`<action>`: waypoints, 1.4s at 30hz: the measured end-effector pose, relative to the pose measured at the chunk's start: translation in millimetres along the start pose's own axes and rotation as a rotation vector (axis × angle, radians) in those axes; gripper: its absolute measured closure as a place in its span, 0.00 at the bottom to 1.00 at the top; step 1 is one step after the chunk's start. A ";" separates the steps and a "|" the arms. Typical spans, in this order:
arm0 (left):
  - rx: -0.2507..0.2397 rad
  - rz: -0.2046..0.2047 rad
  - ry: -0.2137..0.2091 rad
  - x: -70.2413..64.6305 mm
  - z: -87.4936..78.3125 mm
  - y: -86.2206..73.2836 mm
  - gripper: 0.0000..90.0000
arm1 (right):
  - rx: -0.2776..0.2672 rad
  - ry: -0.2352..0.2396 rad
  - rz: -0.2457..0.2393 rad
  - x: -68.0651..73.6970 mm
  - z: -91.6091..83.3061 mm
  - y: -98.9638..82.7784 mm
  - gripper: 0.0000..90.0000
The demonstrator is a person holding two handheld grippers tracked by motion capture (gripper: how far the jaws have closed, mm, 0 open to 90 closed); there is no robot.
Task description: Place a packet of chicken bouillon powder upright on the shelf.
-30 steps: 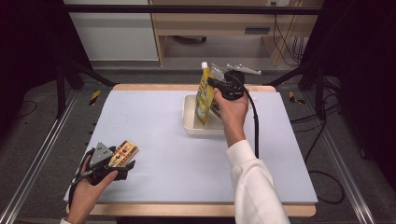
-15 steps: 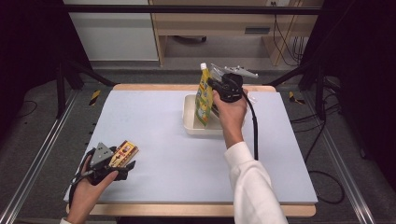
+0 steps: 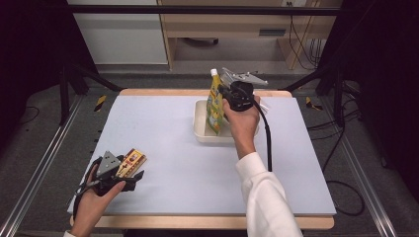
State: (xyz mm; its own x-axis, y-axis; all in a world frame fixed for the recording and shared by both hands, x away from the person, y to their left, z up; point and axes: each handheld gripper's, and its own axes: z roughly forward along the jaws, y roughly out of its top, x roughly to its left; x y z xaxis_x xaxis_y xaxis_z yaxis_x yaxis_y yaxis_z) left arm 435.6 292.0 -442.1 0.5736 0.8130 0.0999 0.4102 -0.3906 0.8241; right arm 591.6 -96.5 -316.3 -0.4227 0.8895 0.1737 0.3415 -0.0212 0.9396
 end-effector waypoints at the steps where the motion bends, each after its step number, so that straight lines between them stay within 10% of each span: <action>1: 0.000 0.000 -0.001 0.0 0.0 0.0 0.09 | 0.001 -0.001 -0.002 0.6 0.1 -0.6 1.00; 26: 0.007 0.002 -0.003 -0.8 1.3 -0.4 0.09 | 0.123 0.024 0.017 -4.5 3.3 -10.9 0.99; 42: 0.012 0.008 -0.007 -2.6 2.6 -0.2 0.09 | 0.064 0.067 -0.035 9.5 -39.7 -23.4 0.56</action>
State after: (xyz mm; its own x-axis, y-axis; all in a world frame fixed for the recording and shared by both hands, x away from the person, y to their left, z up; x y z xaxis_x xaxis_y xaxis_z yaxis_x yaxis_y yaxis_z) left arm 435.9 288.8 -443.9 0.5815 0.8070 0.1027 0.4140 -0.4022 0.8166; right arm 546.3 -105.7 -324.9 -0.4896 0.8567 0.1625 0.3776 0.0403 0.9251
